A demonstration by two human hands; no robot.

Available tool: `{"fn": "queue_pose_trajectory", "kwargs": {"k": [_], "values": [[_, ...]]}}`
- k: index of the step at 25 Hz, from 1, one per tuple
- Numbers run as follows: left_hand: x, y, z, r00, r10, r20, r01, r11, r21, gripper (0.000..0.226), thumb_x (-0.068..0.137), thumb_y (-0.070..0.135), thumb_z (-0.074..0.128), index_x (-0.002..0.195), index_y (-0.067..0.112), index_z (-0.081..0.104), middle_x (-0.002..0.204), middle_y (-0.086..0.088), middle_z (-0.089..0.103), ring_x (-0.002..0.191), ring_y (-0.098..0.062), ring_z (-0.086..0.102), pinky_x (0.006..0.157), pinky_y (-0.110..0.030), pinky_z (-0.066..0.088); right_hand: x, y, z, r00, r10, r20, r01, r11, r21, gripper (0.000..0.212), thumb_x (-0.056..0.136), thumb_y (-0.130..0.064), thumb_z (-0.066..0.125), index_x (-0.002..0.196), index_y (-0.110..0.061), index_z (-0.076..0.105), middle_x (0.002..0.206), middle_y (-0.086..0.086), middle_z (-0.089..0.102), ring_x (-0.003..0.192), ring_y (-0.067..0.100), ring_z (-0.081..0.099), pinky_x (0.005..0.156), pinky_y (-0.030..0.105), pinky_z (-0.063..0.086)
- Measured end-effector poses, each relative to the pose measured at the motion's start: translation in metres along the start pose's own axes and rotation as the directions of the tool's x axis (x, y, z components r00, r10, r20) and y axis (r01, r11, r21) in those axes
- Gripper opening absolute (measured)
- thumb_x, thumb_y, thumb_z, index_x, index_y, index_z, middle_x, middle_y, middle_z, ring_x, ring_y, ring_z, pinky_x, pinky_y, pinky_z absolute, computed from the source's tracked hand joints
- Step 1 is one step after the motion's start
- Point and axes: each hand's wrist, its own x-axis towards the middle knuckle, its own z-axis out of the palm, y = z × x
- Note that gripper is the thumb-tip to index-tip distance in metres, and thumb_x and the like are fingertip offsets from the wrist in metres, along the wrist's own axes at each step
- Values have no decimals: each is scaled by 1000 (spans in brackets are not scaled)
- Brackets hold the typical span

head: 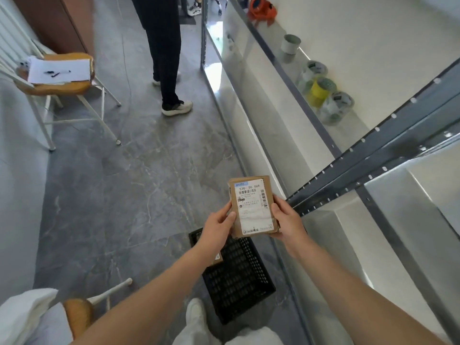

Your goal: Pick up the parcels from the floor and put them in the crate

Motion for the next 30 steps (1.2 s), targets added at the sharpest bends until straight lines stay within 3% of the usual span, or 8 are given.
{"fn": "queue_pose_trajectory", "kwargs": {"k": [4,9,14,17,20,24,27,30], "values": [[27,-40,10,994,-105,-27,102,990,-96,39,103,25,44,140,36,47,129,10,62,114,-6,61,102,-35,50,34,30,0,996,20,-86,-22,1000,-21,32,103,-22,48,128,-38,61,109,-9,74,97,13,72,70,31,59],[75,-123,10,969,-238,-68,224,960,-166,34,102,24,47,131,40,56,114,24,67,112,-2,62,101,-30,50,87,116,2,980,145,-133,-156,985,-75,24,100,-32,54,106,-52,67,103,-13,76,93,10,73,77,34,60],[135,-232,7,934,-340,-110,324,936,-140,41,98,14,55,114,51,62,113,24,67,112,-4,63,102,-33,49,161,223,1,944,304,-131,-325,926,-193,32,100,-28,55,129,-40,58,102,-8,75,89,13,72,83,47,60],[170,-296,11,924,-354,-144,342,934,-105,51,95,2,55,124,44,57,111,23,65,96,13,62,84,-10,50,209,276,4,915,403,-32,-392,866,-310,41,102,-23,51,131,-52,51,96,-25,69,82,1,68,65,32,61],[216,-361,12,917,-343,-202,333,939,-83,54,93,-6,54,134,31,55,114,15,64,99,10,63,79,-7,49,262,334,8,883,466,51,-423,840,-340,50,99,-14,51,139,-44,48,100,-24,69,79,-4,70,57,15,53],[283,-436,7,919,-312,-241,328,944,27,57,95,-2,50,139,34,51,125,-6,55,114,-12,56,94,-12,44,322,406,27,885,457,88,-393,836,-383,66,94,-6,50,146,-45,36,117,-14,67,98,5,67,82,28,56],[330,-486,-1,913,-289,-289,339,930,139,59,93,2,53,141,37,48,112,-11,51,100,-19,58,79,-11,48,366,454,41,894,433,116,-352,838,-418,76,89,-3,50,151,-42,28,132,-4,61,112,17,61,101,43,50],[356,-527,-6,901,-288,-326,354,920,166,62,91,2,55,145,31,44,109,-8,51,96,-19,58,73,-11,46,401,486,54,912,370,180,-265,863,-430,73,87,3,47,146,-38,37,130,-4,62,114,16,60,101,40,50]]}}
